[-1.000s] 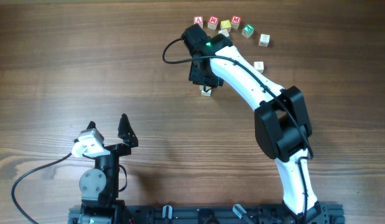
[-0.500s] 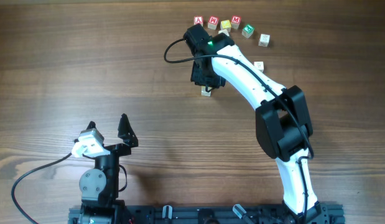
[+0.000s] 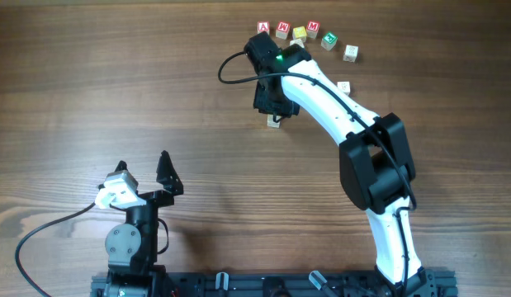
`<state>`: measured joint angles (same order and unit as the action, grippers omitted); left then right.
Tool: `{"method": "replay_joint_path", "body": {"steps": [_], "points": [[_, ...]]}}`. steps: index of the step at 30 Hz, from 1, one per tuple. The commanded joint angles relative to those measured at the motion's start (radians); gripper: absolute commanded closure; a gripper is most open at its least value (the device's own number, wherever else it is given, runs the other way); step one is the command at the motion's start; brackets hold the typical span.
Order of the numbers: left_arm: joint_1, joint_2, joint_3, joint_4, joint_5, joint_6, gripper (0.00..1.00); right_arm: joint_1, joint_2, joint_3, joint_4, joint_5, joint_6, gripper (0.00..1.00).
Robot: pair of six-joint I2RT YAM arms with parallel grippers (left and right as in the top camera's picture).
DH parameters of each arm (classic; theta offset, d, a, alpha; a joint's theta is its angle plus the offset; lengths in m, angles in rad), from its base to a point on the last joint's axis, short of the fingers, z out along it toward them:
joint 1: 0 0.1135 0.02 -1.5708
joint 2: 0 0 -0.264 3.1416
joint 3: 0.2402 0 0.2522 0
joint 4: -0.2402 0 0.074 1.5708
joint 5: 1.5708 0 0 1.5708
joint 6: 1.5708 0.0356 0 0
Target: Form a tower
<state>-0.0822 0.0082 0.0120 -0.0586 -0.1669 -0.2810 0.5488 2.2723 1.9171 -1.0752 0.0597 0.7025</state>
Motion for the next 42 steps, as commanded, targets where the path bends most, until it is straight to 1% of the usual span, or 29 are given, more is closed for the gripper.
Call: {"method": "replay_joint_path", "body": {"steps": [1,2,3,6,9,16,21,31,33,35,37,42], "points": [[0.006,-0.005,-0.006,0.003,-0.006,0.019,0.00,-0.018,0.011,-0.028,0.003,-0.013,0.023,0.88],[0.006,-0.005,-0.006,0.003,-0.006,0.019,0.00,-0.020,0.011,-0.028,0.002,-0.016,0.025,0.88],[0.006,-0.005,-0.006,0.003,-0.006,0.019,0.00,-0.020,0.011,-0.028,0.001,-0.016,0.031,0.85],[0.006,-0.005,-0.006,0.003,-0.006,0.019,0.00,-0.020,0.011,-0.028,0.002,-0.016,0.030,0.85],[0.006,-0.003,-0.006,0.003,-0.006,0.019,0.00,-0.020,0.011,-0.028,0.005,-0.028,0.030,0.91],[0.006,-0.002,-0.006,0.003,-0.006,0.019,0.00,-0.013,-0.013,-0.027,0.008,-0.035,0.030,0.92],[0.006,-0.002,-0.006,0.003,-0.006,0.019,0.00,-0.008,-0.025,-0.027,0.008,-0.035,0.030,0.95],[0.006,-0.002,-0.006,0.003,-0.006,0.019,0.00,-0.002,-0.094,-0.027,0.012,-0.012,0.042,0.96],[0.006,-0.002,-0.006,0.003,-0.006,0.019,0.00,0.008,-0.093,-0.039,0.021,0.001,0.043,0.95],[0.006,-0.002,-0.006,0.003,-0.006,0.019,0.00,0.013,-0.092,-0.082,0.046,0.023,0.042,0.92],[0.006,-0.002,-0.006,0.003,-0.006,0.019,0.00,0.010,-0.092,-0.120,0.068,0.022,0.058,0.92],[0.006,-0.002,-0.006,0.003,-0.006,0.019,0.00,0.006,-0.092,-0.122,0.088,0.021,0.057,0.93]]}}
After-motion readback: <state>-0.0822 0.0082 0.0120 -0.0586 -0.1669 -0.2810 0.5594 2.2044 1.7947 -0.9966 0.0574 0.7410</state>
